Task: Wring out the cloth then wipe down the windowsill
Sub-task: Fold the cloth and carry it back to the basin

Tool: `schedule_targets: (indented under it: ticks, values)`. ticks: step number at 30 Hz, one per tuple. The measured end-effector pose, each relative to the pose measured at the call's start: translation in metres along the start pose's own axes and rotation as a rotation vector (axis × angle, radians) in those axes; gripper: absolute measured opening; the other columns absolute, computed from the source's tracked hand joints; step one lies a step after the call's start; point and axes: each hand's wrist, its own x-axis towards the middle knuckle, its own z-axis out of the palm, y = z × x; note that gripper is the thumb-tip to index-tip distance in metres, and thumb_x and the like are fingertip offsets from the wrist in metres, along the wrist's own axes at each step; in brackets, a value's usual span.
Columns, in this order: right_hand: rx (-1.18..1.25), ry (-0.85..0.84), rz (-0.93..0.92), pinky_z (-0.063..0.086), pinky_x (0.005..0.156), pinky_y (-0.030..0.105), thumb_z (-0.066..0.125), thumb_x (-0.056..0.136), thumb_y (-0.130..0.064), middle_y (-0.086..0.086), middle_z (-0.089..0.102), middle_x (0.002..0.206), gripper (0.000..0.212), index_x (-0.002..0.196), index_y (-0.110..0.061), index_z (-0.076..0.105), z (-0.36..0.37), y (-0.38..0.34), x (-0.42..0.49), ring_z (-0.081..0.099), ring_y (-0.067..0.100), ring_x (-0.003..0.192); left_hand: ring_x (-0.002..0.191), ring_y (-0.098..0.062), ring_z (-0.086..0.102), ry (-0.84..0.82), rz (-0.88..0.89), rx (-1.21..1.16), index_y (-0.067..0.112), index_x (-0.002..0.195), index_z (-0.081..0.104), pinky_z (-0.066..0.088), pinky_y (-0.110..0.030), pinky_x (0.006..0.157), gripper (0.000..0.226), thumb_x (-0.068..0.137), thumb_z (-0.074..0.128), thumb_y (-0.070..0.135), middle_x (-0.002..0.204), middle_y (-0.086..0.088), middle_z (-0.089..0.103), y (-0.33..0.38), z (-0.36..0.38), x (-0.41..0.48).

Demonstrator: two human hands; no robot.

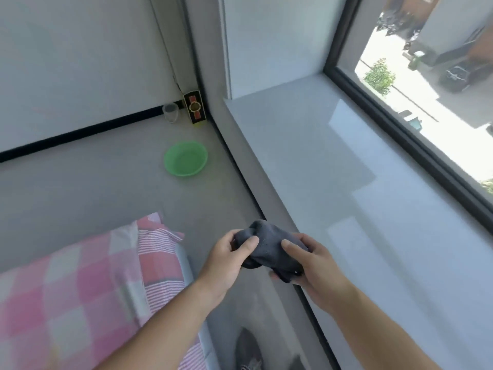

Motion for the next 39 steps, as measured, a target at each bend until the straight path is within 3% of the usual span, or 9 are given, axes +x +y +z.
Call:
schedule_targets:
  ticks: [2,5,11,15,19,24,28,35,39]
  values:
    - [-0.047,-0.010,-0.018,0.059,0.077,0.050,0.065,0.094,-0.014,0.020,0.073,0.101,0.018,0.109,-0.005,0.066,0.030,-0.018,0.028,0.072,0.038,0.092,0.100,-0.025,0.070,0.049,0.008,0.005,0.015,0.104,0.067,0.054,-0.047,0.093,0.038,0.077,0.071,0.041,0.101,-0.010,0.075,0.021,-0.029,0.021]
    - [-0.200,0.016,-0.104,0.061,0.072,0.050,0.066,0.093,-0.009,0.017,0.075,0.094,0.013,0.105,-0.009,0.069,0.078,-0.052,0.078,0.074,0.036,0.084,0.102,-0.027,0.070,0.091,-0.004,-0.015,0.014,0.104,0.066,0.053,-0.051,0.096,0.041,0.075,0.072,0.042,0.101,-0.009,0.075,0.049,-0.075,0.060]
    - [-0.339,-0.013,-0.183,0.062,0.066,0.046,0.068,0.090,-0.008,0.012,0.075,0.088,0.012,0.101,-0.013,0.071,0.160,-0.125,0.210,0.074,0.031,0.079,0.094,-0.020,0.072,0.136,-0.039,-0.089,0.009,0.107,0.063,0.058,-0.035,0.079,0.019,0.092,0.068,0.020,0.103,-0.011,0.075,0.115,-0.159,0.182]
    - [-0.452,-0.024,-0.179,0.061,0.078,0.043,0.070,0.088,-0.018,-0.002,0.076,0.089,0.014,0.099,-0.025,0.071,0.214,-0.170,0.322,0.072,0.019,0.086,0.101,-0.024,0.071,0.188,-0.057,-0.079,0.013,0.108,0.063,0.056,-0.046,0.092,0.024,0.089,0.071,0.026,0.103,-0.007,0.075,0.169,-0.219,0.275]
    - [-0.471,-0.021,-0.139,0.058,0.073,0.033,0.071,0.086,-0.021,-0.005,0.076,0.089,0.015,0.099,-0.029,0.070,0.273,-0.214,0.408,0.072,0.017,0.087,0.099,-0.020,0.072,0.218,-0.091,-0.047,0.015,0.107,0.064,0.056,-0.042,0.092,0.021,0.091,0.069,0.026,0.103,-0.005,0.075,0.219,-0.278,0.352]
    - [-0.474,0.013,-0.085,0.059,0.078,0.045,0.072,0.085,-0.027,0.003,0.075,0.086,0.008,0.092,-0.023,0.070,0.340,-0.256,0.495,0.071,0.026,0.085,0.095,-0.024,0.071,0.213,-0.092,0.061,0.015,0.103,0.067,0.057,-0.038,0.083,0.038,0.076,0.071,0.041,0.098,-0.007,0.076,0.278,-0.352,0.431]
    - [-0.404,0.098,-0.042,0.058,0.077,0.045,0.073,0.085,-0.027,0.002,0.074,0.083,0.005,0.088,-0.025,0.070,0.388,-0.272,0.560,0.071,0.027,0.085,0.066,-0.007,0.060,0.161,-0.094,0.147,0.012,0.098,0.067,0.044,-0.022,0.062,0.023,0.086,0.073,0.031,0.077,0.003,0.068,0.309,-0.407,0.504]
    - [-0.297,0.359,0.113,0.059,0.070,0.032,0.075,0.084,-0.022,-0.005,0.075,0.083,0.008,0.089,-0.028,0.071,0.473,-0.240,0.685,0.071,0.016,0.082,0.078,-0.016,0.066,-0.084,-0.250,0.396,0.012,0.093,0.070,0.052,-0.033,0.070,0.030,0.078,0.079,0.036,0.085,-0.008,0.073,0.308,-0.522,0.657]
    - [-0.189,0.536,0.217,0.056,0.065,0.026,0.078,0.081,-0.025,-0.003,0.075,0.085,0.017,0.095,-0.023,0.070,0.516,-0.193,0.755,0.071,0.015,0.080,0.069,-0.014,0.066,-0.208,-0.287,0.583,0.018,0.085,0.070,0.055,-0.037,0.072,0.045,0.058,0.077,0.052,0.074,0.003,0.072,0.283,-0.578,0.742]
